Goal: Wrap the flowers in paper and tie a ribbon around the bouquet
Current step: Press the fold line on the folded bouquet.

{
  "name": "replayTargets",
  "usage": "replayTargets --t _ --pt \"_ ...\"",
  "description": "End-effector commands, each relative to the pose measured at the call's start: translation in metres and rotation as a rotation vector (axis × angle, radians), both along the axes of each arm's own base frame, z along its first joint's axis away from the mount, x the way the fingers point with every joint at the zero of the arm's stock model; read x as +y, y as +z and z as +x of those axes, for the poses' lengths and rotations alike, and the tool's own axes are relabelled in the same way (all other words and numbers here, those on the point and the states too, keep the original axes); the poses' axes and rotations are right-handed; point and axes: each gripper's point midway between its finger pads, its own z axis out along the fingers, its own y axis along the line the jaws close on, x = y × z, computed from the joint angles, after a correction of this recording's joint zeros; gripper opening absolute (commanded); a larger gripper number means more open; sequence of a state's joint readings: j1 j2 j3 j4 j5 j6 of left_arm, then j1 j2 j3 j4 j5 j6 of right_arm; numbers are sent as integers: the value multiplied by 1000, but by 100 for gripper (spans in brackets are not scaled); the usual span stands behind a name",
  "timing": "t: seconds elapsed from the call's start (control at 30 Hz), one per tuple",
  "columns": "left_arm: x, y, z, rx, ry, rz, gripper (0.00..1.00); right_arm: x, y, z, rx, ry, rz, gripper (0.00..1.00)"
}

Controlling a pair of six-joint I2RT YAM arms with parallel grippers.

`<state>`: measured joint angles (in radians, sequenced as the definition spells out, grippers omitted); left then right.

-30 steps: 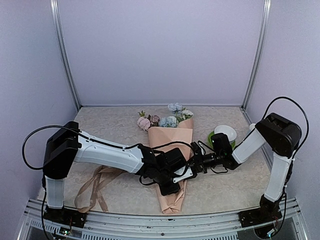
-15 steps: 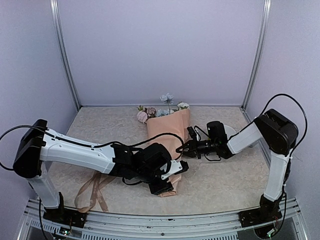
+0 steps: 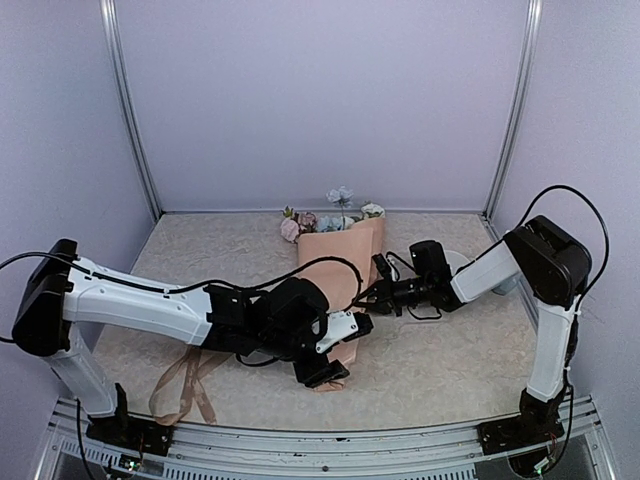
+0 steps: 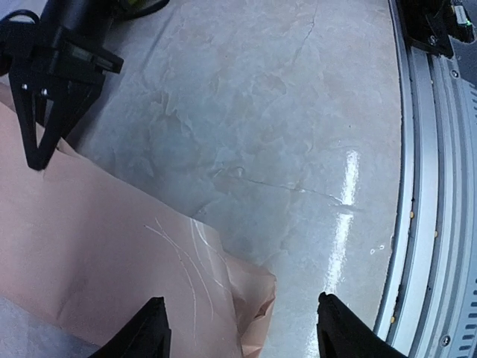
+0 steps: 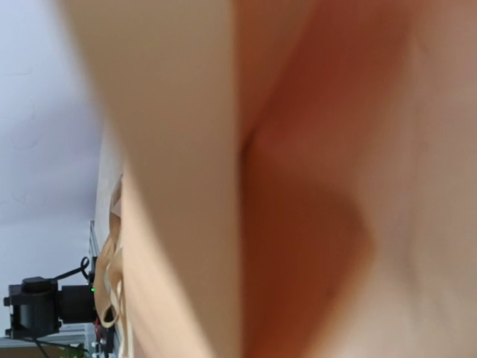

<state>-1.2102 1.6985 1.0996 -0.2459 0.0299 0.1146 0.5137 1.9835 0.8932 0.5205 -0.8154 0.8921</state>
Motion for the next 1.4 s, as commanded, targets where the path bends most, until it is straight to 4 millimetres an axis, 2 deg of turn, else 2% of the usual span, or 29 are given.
replayTargets --t 0.0,0.1,0.2,0.27,0.37,0.57,0.7,0.8,0.87,0.93,1.07,1.23,1.37 --pt "22 -14 7 -166 28 61 72 4 19 6 -30 11 47 0" --pt "41 -36 13 -251 41 128 80 3 22 8 -48 9 26 0" --pt "43 -41 14 -302 32 126 98 3 22 8 -51 16 13 0" --pt "39 -41 13 -326 12 112 99 3 20 7 -48 17 9 0" --pt "33 -48 9 -341 -17 106 96 2 17 6 -41 19 6 0" --pt "29 -58 -2 -313 -98 119 84 2 16 7 -43 19 -6 0" --pt "26 -82 -18 -119 -227 174 78 3 17 7 -43 21 -2 0" --pt "33 -107 -17 60 -241 262 72 2 17 5 -44 23 -2 0" --pt "36 -113 -16 129 -242 263 71 0 14 1 -35 23 -8 1" --pt "36 -112 -15 135 -251 248 72 0 11 -3 -27 29 -11 10" --pt "37 -112 -16 132 -248 251 72 6 5 -22 9 75 -10 33" --pt "35 -111 -17 122 -261 245 73 14 -7 -64 59 140 -50 46" --pt "35 -110 -18 109 -272 236 73 22 -12 -81 80 158 -44 52"
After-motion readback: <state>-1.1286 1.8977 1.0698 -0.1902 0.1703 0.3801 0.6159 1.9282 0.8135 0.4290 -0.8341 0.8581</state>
